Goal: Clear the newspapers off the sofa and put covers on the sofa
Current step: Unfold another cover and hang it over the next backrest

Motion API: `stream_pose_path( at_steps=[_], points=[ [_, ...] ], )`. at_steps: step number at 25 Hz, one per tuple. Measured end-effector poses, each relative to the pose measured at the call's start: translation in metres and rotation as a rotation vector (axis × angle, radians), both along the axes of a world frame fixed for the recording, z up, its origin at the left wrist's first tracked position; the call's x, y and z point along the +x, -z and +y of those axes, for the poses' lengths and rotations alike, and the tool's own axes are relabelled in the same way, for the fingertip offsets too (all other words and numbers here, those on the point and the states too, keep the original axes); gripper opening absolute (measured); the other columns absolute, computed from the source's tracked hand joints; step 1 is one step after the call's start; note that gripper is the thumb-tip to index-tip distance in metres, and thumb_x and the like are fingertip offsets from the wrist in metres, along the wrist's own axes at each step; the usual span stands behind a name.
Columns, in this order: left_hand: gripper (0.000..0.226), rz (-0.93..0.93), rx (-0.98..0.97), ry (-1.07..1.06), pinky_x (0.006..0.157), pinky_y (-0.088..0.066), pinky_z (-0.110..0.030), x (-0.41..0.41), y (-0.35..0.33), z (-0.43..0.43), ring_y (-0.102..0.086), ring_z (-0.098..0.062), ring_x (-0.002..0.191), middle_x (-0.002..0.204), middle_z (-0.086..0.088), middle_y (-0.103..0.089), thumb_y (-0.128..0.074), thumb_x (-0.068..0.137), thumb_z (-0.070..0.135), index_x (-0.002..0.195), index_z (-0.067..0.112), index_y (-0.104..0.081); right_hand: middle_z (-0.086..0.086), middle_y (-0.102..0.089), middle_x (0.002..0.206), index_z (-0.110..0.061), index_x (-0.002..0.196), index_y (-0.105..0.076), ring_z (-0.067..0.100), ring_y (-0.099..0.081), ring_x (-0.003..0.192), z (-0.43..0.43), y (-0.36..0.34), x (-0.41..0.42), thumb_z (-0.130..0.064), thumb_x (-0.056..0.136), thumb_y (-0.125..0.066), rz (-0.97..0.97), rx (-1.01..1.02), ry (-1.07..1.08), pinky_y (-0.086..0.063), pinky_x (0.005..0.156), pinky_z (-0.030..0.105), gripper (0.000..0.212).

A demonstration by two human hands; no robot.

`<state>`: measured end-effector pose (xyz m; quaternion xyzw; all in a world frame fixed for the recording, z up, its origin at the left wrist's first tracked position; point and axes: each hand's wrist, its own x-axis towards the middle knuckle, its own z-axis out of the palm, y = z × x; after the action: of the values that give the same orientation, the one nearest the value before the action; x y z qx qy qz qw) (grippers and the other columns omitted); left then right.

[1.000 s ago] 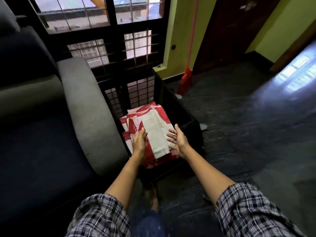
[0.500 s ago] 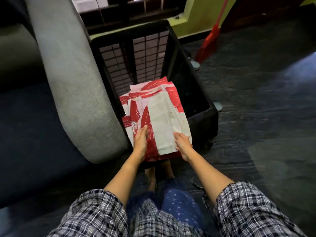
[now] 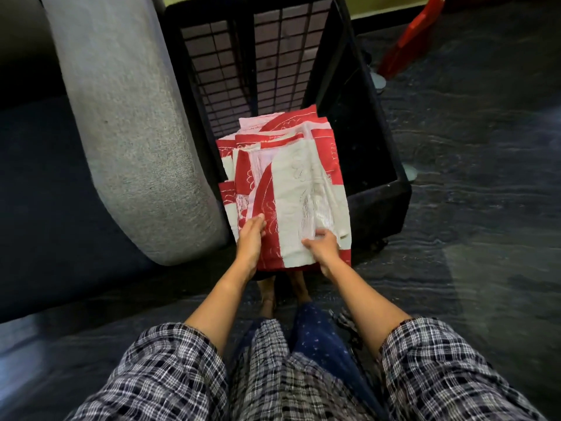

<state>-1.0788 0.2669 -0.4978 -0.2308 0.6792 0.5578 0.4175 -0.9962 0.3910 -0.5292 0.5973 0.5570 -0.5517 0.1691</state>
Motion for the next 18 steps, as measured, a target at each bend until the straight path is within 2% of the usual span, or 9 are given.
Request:
stream_pose_path(
  at_steps=[2, 4, 6, 8, 10, 12, 14, 16, 18],
  points=[
    [0.032, 0.031, -0.029, 0.108, 0.097, -0.038, -0.028, 0.003, 0.001, 0.004, -0.05, -0.019, 0.117, 0.129, -0.007, -0.055, -0.048, 0.095, 0.028, 0.122, 0.012, -0.052, 0.012, -0.064, 0.102, -0.005, 0.094, -0.06, 0.02, -0.06, 0.087, 0.004, -0.01, -0.007, -0.001, 0.08, -0.066, 0.039, -0.095, 0.052, -0.05, 0.062, 0.021, 0.016],
    [0.043, 0.078, -0.016, 0.233, 0.099, -0.039, -0.028, 0.008, -0.002, 0.006, -0.048, -0.021, 0.122, 0.132, -0.009, -0.053, -0.057, 0.091, 0.026, 0.129, 0.009, -0.049, 0.012, -0.066, 0.09, -0.007, 0.08, -0.058, 0.019, -0.063, 0.075, 0.007, -0.021, -0.016, 0.001, 0.08, -0.065, 0.127, -0.246, 0.139, -0.052, 0.059, 0.023, 0.011],
    [0.057, 0.12, 0.023, 0.346, 0.101, -0.038, -0.027, 0.014, -0.007, 0.006, -0.048, -0.018, 0.123, 0.132, -0.005, -0.052, -0.069, 0.081, 0.032, 0.13, 0.013, -0.049, 0.016, -0.065, 0.086, -0.006, 0.083, -0.058, 0.02, -0.063, 0.067, 0.01, -0.03, -0.027, 0.004, 0.08, -0.063, 0.245, -0.413, 0.283, -0.054, 0.06, 0.029, 0.012],
    [0.07, 0.257, -0.024, 0.47, 0.1, -0.038, -0.027, 0.017, -0.011, 0.004, -0.048, -0.012, 0.118, 0.128, 0.002, -0.053, -0.078, 0.071, 0.035, 0.132, 0.018, -0.048, 0.018, -0.064, 0.088, -0.004, 0.091, -0.058, 0.021, -0.066, 0.065, 0.013, -0.04, -0.038, 0.005, 0.084, -0.059, 0.347, -0.513, 0.362, -0.056, 0.057, 0.028, 0.012],
    [0.049, 0.452, -0.142, 0.419, 0.096, -0.042, -0.028, 0.012, -0.017, 0.004, -0.055, -0.017, 0.113, 0.12, -0.001, -0.061, -0.07, 0.078, 0.015, 0.124, 0.017, -0.055, 0.017, -0.064, 0.09, 0.0, 0.096, -0.056, 0.021, -0.068, 0.07, 0.015, -0.052, -0.045, 0.006, 0.089, -0.051, 0.434, -0.568, 0.382, -0.058, 0.063, 0.03, 0.011],
    [0.037, 0.558, -0.26, 0.33, 0.09, -0.046, -0.033, 0.002, -0.029, 0.005, -0.06, -0.023, 0.105, 0.109, -0.004, -0.067, -0.055, 0.08, -0.003, 0.111, 0.016, -0.063, 0.015, -0.063, 0.09, -0.003, 0.094, -0.055, 0.023, -0.065, 0.078, 0.015, -0.062, -0.05, 0.006, 0.09, -0.049, 0.432, -0.444, 0.26, -0.056, 0.07, 0.032, 0.012],
    [0.038, 0.579, -0.287, 0.319, 0.089, -0.048, -0.036, -0.004, -0.041, 0.004, -0.06, -0.025, 0.102, 0.106, -0.006, -0.068, -0.05, 0.08, -0.006, 0.107, 0.015, -0.065, 0.013, -0.058, 0.096, -0.008, 0.091, -0.054, 0.025, -0.06, 0.088, 0.017, -0.064, -0.052, 0.009, 0.086, -0.049, 0.36, -0.053, -0.075, -0.052, 0.076, 0.031, 0.019],
    [0.037, 0.614, -0.285, 0.312, 0.088, -0.048, -0.035, -0.006, -0.051, 0.0, -0.06, -0.025, 0.101, 0.106, -0.008, -0.068, -0.049, 0.081, -0.006, 0.107, 0.015, -0.064, 0.008, -0.045, 0.109, -0.009, 0.105, -0.051, 0.02, -0.05, 0.098, 0.02, -0.071, -0.057, 0.004, 0.082, -0.056, 0.376, 0.274, -0.42, -0.042, 0.084, 0.025, 0.027],
    [0.037, 0.681, -0.282, 0.252, 0.086, -0.045, -0.029, -0.009, -0.066, -0.005, -0.061, -0.025, 0.102, 0.105, -0.01, -0.067, -0.049, 0.081, -0.008, 0.108, 0.011, -0.064, 0.007, -0.038, 0.119, -0.013, 0.118, -0.051, 0.016, -0.039, 0.108, 0.018, -0.081, -0.066, -0.011, 0.079, -0.067, 0.513, 0.443, -0.752, -0.034, 0.094, 0.027, 0.042]
  ],
)
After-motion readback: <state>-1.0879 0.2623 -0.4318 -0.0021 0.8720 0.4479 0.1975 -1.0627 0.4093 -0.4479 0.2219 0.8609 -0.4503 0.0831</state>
